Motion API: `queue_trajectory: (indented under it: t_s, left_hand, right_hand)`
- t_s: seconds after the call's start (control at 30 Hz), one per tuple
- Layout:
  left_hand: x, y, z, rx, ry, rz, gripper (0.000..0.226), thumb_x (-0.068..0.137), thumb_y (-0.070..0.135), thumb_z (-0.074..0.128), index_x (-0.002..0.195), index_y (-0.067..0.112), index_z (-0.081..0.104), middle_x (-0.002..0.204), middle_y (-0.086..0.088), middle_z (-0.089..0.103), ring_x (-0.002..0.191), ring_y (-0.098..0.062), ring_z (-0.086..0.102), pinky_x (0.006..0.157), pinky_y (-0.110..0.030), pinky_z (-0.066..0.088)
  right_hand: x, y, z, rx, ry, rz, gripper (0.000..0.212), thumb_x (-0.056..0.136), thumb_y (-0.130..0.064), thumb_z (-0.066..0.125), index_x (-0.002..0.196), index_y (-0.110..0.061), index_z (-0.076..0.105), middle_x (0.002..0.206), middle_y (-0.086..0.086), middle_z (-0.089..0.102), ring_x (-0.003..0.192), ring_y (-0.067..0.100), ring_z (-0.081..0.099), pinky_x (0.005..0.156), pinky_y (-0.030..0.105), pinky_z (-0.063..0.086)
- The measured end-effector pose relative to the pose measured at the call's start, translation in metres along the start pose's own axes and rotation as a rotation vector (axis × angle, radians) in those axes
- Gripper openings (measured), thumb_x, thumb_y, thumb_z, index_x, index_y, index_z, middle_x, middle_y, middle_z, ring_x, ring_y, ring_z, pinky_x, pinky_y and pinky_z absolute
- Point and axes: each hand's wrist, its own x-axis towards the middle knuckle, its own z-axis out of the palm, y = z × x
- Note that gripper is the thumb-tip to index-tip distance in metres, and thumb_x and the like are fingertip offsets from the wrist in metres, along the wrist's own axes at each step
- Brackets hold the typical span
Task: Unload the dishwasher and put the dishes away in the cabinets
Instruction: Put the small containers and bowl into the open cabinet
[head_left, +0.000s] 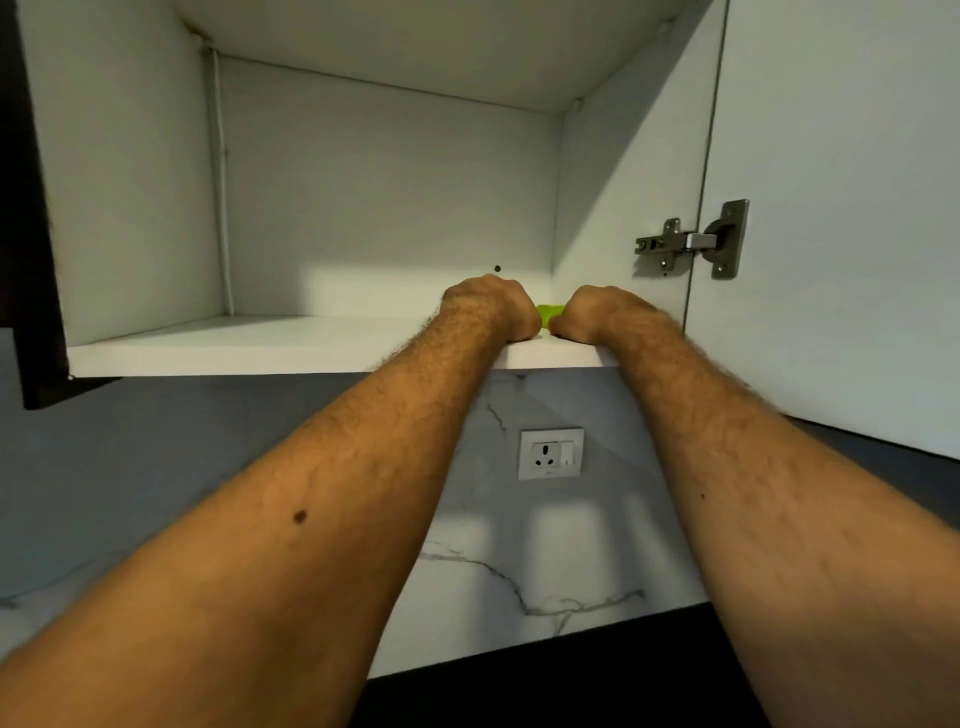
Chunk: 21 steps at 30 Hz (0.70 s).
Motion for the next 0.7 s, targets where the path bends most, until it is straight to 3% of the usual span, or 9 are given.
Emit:
queue_trajectory:
  t_s: [0.07,0.17,0.27,0.37,0.53,0.7]
  left_hand:
    - [-0.002,0.001,0.0,-0.005,0.035,0.027,0.043,0.092,0.035,0.049,0.129,0.016,0.056,0.119,-0.005,0.057,0.096,-0.022,0.052,0.088,-0.037,0.047]
    - [-0.006,0.003,0.001,0.024,0.122,0.086,0.042,0.09,0.035,0.051,0.126,0.014,0.058,0.122,-0.009,0.059,0.101,-0.026,0.056,0.09,-0.039,0.051]
    - [-0.017,0.004,-0.004,0.048,0.265,0.138,0.037,0.09,0.037,0.053,0.116,0.014,0.064,0.102,-0.009,0.06,0.087,-0.027,0.055,0.082,-0.039,0.052]
    - [-0.036,0.008,-0.008,-0.021,0.384,0.186,0.035,0.087,0.037,0.053,0.111,0.016,0.068,0.101,-0.011,0.064,0.085,-0.03,0.058,0.077,-0.038,0.05]
    - [-0.084,0.023,-0.013,-0.161,0.442,0.247,0.034,0.075,0.038,0.055,0.093,0.014,0.07,0.074,-0.005,0.057,0.07,-0.027,0.054,0.064,-0.031,0.045]
    - [-0.13,0.045,-0.016,-0.142,0.458,0.287,0.037,0.074,0.041,0.051,0.09,0.014,0.07,0.072,-0.005,0.058,0.069,-0.028,0.057,0.064,-0.032,0.047]
  right_hand:
    - [-0.007,0.001,0.0,0.053,0.034,0.0,0.035,0.094,-0.045,0.053,0.106,-0.013,0.06,0.105,0.007,0.062,0.089,0.023,0.054,0.075,0.034,0.041]
    - [-0.027,0.006,-0.002,0.135,0.112,-0.027,0.039,0.098,-0.046,0.05,0.104,-0.01,0.065,0.1,0.007,0.059,0.089,0.023,0.051,0.075,0.03,0.037]
    - [-0.054,0.011,-0.009,0.179,0.211,-0.064,0.034,0.099,-0.042,0.05,0.094,-0.013,0.066,0.092,0.005,0.058,0.09,0.022,0.053,0.074,0.027,0.036]
    - [-0.08,0.016,-0.022,0.156,0.288,-0.056,0.032,0.098,-0.041,0.053,0.083,-0.013,0.062,0.089,0.006,0.064,0.085,0.022,0.058,0.071,0.028,0.04]
    - [-0.131,0.025,-0.044,0.04,0.366,0.027,0.034,0.093,-0.04,0.054,0.097,-0.01,0.071,0.106,0.013,0.067,0.099,0.027,0.061,0.085,0.035,0.053]
    - [-0.189,0.044,-0.061,-0.029,0.377,0.138,0.036,0.092,-0.039,0.054,0.108,-0.009,0.066,0.106,0.011,0.062,0.089,0.026,0.054,0.077,0.031,0.048]
